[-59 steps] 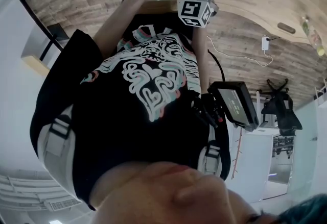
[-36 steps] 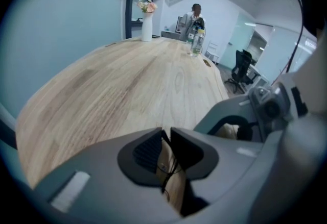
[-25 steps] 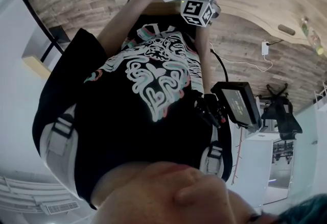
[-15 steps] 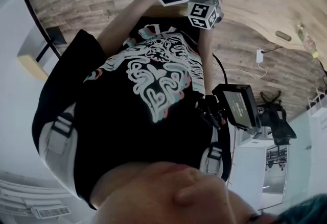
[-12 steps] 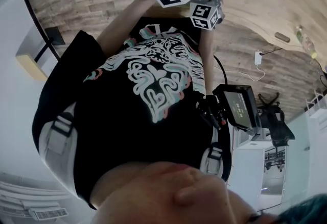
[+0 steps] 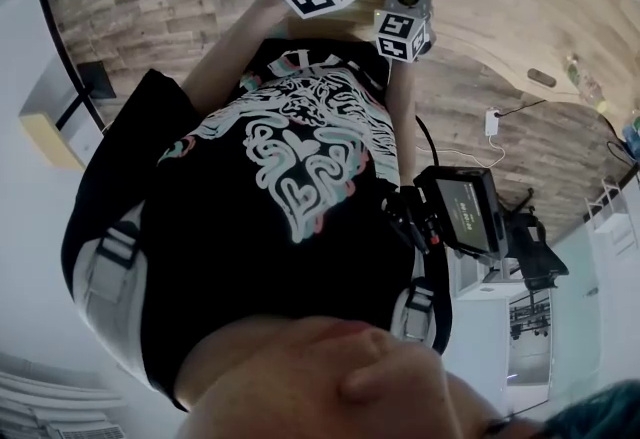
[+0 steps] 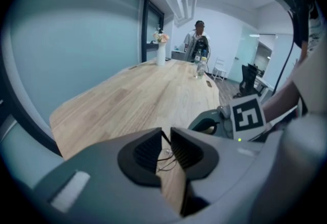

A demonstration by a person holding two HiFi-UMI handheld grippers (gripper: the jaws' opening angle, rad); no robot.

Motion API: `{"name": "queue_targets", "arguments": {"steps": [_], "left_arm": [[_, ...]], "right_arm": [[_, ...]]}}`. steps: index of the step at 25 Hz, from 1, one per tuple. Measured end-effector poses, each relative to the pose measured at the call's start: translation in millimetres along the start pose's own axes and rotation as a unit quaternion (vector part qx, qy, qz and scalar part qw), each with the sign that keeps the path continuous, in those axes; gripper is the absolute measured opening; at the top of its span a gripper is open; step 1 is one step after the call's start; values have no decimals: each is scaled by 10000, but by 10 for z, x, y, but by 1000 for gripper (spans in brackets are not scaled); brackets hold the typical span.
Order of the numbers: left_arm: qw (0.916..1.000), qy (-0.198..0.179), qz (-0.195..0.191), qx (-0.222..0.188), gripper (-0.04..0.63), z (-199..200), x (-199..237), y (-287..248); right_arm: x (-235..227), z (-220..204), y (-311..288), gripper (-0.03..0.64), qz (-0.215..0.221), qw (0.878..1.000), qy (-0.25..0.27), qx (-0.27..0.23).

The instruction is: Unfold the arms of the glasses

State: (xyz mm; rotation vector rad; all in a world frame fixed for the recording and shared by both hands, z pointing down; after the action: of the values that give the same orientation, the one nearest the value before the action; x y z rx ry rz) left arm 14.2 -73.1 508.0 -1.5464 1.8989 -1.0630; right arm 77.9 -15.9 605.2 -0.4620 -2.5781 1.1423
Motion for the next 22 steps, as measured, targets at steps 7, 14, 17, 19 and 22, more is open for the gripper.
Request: {"name": "queue_targets", "arguments": {"steps": [7, 14, 17, 19, 22], "left_arm": [[9993, 102, 356, -19, 49, -79, 244, 103], [9988, -262, 398, -74, 51, 7, 156, 41], [9984, -383, 416, -72, 49, 24, 125, 16], [9978, -480, 459, -40, 49, 16, 144, 23], [9956, -754, 560, 7, 43, -9, 207, 35]], "right_arm": [[-21, 10, -26, 0, -8, 9998, 125, 167], [-16, 3, -37, 0, 28, 9979, 388, 510], [-10, 11, -29, 0, 100, 9973, 484, 539], [0, 79, 15, 0, 125, 9971, 624, 427], [21, 261, 80, 2, 116, 9963, 836, 160]]}}
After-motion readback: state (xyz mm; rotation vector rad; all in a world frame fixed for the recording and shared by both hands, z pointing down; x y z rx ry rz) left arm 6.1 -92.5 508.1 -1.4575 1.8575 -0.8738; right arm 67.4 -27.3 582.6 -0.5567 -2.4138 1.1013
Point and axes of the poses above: the fingertips, and each gripper's own axes: y backward along the fingers, x to its left, z out of its top, the point moved 3 cm from there along y, backward along the fingers, and after that the axes turned 4 degrees about x, right-handed, at the moved point
